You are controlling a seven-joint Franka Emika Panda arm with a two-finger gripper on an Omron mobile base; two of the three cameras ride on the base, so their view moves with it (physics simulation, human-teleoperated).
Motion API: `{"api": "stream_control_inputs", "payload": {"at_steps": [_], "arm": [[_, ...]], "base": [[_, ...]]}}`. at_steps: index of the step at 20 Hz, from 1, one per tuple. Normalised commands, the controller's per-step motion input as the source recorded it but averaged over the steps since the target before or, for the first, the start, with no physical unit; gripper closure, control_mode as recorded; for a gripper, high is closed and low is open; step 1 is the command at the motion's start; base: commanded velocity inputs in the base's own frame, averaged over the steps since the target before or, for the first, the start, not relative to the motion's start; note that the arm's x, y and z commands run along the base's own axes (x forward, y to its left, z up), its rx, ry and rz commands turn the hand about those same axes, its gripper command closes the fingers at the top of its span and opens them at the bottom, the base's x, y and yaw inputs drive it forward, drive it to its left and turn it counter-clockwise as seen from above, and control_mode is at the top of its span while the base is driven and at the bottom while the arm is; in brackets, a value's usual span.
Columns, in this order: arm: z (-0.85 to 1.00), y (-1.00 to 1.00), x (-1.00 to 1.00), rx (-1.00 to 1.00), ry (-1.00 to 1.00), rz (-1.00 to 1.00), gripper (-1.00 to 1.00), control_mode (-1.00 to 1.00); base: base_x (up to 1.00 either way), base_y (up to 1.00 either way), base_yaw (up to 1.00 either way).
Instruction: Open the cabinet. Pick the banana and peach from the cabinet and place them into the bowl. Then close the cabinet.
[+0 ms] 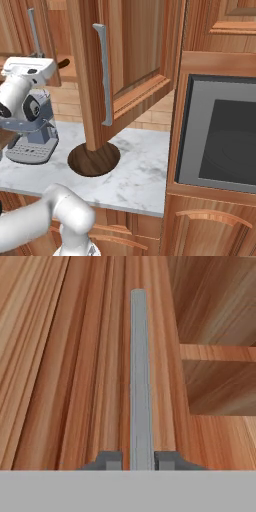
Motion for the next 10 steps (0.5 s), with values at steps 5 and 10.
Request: {"api": "stream_control_inputs", "payload": {"at_steps": [5, 10], "arm": [[0.00, 0.88, -1.00, 0.01, 0.21, -0.13, 1.00, -1.00], [0.00, 1.00, -1.00, 0.00, 0.20, -0.13, 1.00, -1.00]], "base": [[0.00, 0.00, 0.00], [0.00, 0.00, 0.00]]}}
